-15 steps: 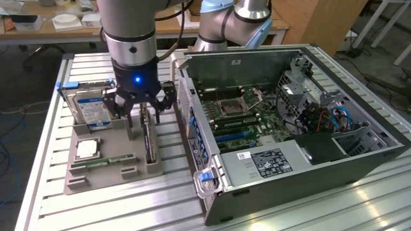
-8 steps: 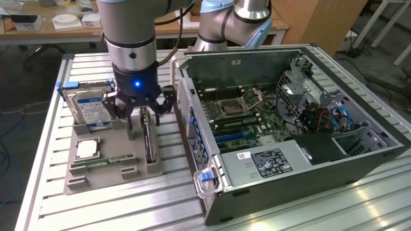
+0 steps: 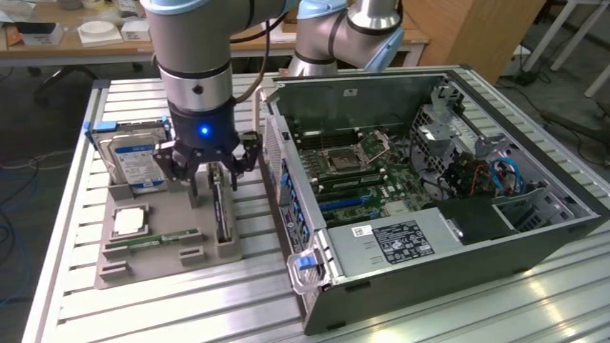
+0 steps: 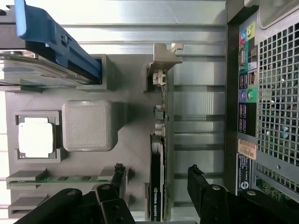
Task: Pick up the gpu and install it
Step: 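Pick up the gpu and move the gpu toward the slot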
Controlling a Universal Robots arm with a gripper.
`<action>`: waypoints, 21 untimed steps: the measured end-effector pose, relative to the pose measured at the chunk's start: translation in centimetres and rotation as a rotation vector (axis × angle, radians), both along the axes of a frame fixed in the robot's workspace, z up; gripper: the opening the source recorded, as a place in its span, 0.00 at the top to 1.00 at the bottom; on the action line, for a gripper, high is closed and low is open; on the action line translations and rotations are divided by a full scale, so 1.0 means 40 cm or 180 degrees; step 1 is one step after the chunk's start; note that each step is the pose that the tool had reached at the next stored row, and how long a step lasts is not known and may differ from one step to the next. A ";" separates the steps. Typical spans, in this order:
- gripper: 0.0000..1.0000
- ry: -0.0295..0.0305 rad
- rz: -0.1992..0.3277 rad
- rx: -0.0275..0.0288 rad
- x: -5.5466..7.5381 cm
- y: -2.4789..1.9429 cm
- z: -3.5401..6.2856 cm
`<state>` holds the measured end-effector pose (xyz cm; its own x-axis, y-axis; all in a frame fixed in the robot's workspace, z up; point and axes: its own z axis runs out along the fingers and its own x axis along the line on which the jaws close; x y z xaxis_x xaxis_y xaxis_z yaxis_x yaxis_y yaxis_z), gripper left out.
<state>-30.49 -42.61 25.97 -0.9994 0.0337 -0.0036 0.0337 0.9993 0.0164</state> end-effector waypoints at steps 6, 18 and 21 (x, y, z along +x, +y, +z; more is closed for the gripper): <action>0.36 0.0000 -0.0002 -0.0002 0.000 0.000 -0.017; 0.36 -0.0030 -0.0013 -0.0013 0.001 0.000 -0.048; 0.36 -0.0046 -0.0012 -0.0036 0.001 -0.001 -0.049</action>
